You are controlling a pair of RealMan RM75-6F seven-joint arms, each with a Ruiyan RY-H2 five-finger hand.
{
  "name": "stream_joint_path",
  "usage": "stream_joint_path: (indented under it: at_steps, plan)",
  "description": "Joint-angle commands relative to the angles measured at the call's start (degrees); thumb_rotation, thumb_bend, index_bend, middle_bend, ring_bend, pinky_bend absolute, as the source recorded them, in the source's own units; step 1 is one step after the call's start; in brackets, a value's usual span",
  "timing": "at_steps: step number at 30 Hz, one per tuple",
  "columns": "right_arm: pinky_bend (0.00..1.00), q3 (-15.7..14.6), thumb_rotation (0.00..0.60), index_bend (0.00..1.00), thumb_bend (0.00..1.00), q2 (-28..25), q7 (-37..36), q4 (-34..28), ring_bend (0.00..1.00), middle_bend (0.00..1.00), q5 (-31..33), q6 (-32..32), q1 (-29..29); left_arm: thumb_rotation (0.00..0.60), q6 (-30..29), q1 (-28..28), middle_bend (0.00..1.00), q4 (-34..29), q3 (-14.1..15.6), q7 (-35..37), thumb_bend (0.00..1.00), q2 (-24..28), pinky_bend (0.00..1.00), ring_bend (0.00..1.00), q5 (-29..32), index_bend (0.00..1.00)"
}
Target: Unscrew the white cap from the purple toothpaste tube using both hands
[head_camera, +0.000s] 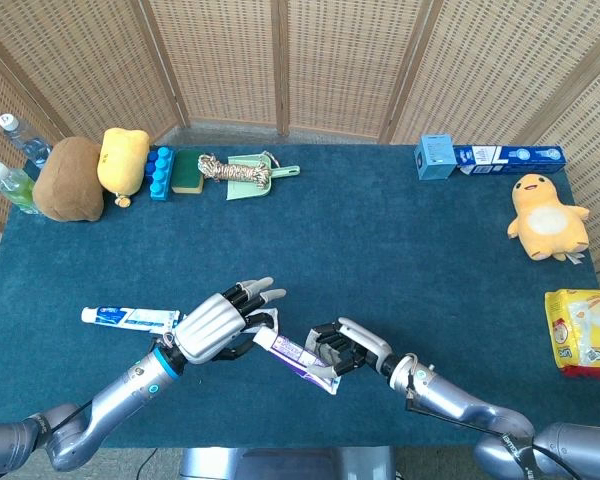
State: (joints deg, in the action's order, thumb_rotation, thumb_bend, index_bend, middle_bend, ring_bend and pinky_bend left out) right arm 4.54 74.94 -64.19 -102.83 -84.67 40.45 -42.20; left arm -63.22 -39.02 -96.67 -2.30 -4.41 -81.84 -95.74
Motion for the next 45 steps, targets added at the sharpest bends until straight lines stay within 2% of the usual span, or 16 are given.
stream_joint_path:
  at_steps: [1, 31, 34, 39, 45]
  plan:
    - [0.79, -0.10, 0.600, 0.87, 0.59, 0.11, 0.48, 0.08, 0.71, 0.69, 0.15, -0.11, -0.15, 0.600, 0.04, -0.05, 0.14, -0.07, 0.09, -0.05, 0.46, 0.05, 0.15, 0.03, 0.04, 0.39]
    - [0.80, 0.18, 0.600, 0.87, 0.60, 0.19, 6.28, 0.47, 0.74, 0.70, 3.69, -2.17, -0.94, 0.600, 0.48, -0.43, 0.15, -0.90, 0.70, -0.57, 0.50, 0.75, 0.15, 0.04, 0.79, 0.41]
    - [0.80, 0.48, 0.600, 0.87, 0.60, 0.01, 5.23, 0.38, 0.74, 0.70, 3.56, -2.23, -0.85, 0.600, 0.09, -0.34, 0.13, -0.87, 0.79, -0.18, 0.49, 0.84, 0.15, 0.03, 0.50, 0.36]
    - [0.80, 0.80, 0.600, 0.87, 0.60, -0.71, 1.85, 0.31, 0.74, 0.70, 2.67, -2.54, -0.73, 0.600, -0.67, 0.10, 0.08, -1.39, 0.95, 0.08, 0.43, 2.01, 0.11, 0.00, 0.40, 0.21]
    - [0.80, 0.71, 0.600, 0.87, 0.60, -0.95, -1.96, 0.14, 0.74, 0.70, 0.54, -2.60, -0.90, 0.600, -0.21, 0.23, 0.05, -1.78, 1.25, -0.15, 0.39, 2.79, 0.09, 0.00, 0.79, 0.17]
